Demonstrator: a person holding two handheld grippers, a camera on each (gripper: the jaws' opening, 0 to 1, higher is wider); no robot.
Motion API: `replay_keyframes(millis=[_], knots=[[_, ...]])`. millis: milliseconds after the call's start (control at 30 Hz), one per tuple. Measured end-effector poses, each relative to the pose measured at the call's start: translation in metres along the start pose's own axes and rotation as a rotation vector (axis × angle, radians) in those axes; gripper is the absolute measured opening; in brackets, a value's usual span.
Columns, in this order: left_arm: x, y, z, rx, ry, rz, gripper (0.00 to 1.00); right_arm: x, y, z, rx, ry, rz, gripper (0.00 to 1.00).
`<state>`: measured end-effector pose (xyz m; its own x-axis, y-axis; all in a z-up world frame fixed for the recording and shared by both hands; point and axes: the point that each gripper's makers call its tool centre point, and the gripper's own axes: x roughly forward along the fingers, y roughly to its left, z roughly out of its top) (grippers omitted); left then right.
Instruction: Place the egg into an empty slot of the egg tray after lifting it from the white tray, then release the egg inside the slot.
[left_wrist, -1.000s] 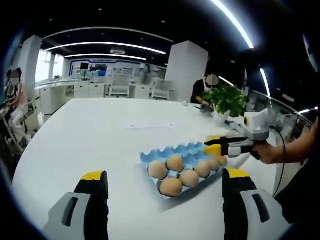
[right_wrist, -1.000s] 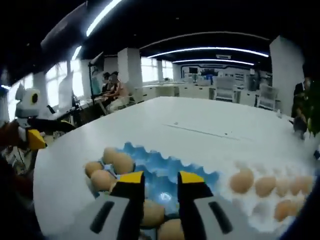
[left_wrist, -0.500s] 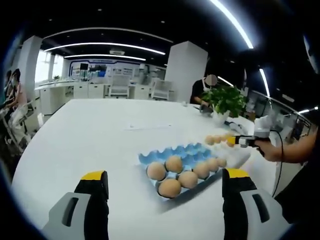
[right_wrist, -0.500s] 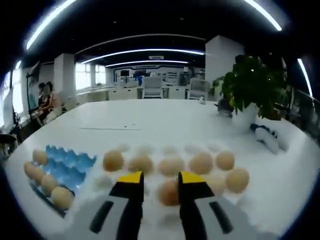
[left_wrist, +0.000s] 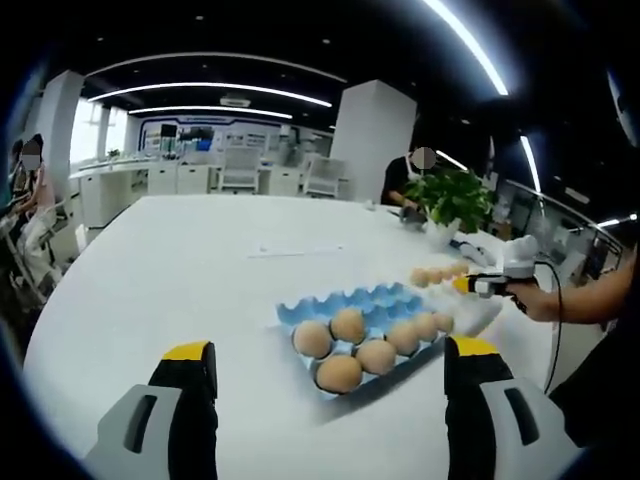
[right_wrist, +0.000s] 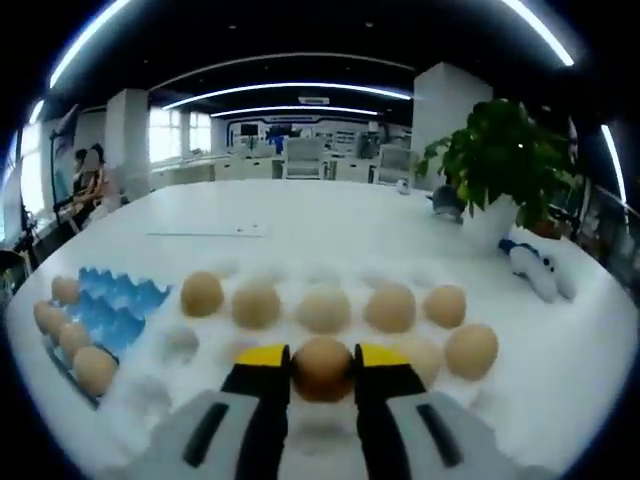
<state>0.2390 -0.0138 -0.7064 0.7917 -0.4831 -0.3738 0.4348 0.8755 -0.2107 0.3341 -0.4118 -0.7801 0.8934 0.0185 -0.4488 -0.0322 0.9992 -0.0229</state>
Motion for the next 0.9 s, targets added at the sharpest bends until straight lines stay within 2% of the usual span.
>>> replay_keyframes(millis=[133, 367, 633, 667, 900], knots=[[0.0, 0.0, 0.001, 0.003, 0.002, -0.001, 0.95, -0.006, -0.001, 0.002, 0.048, -0.008, 0.011, 0.24], [0.001, 0.001, 0.0, 0.001, 0.009, 0.001, 0.96, -0.018, 0.009, 0.024, 0.046, -0.064, 0.037, 0.24], [0.001, 0.004, -0.002, -0.031, 0.029, 0.01, 0.99, -0.025, 0.059, 0.037, 0.005, -0.073, 0.195, 0.24], [0.001, 0.004, -0.002, -0.034, 0.029, 0.011, 0.99, -0.026, 0.07, 0.039, -0.001, -0.074, 0.231, 0.24], [0.0, 0.002, -0.003, -0.033, 0.03, 0.006, 0.99, -0.029, 0.124, 0.049, -0.022, -0.083, 0.365, 0.24]])
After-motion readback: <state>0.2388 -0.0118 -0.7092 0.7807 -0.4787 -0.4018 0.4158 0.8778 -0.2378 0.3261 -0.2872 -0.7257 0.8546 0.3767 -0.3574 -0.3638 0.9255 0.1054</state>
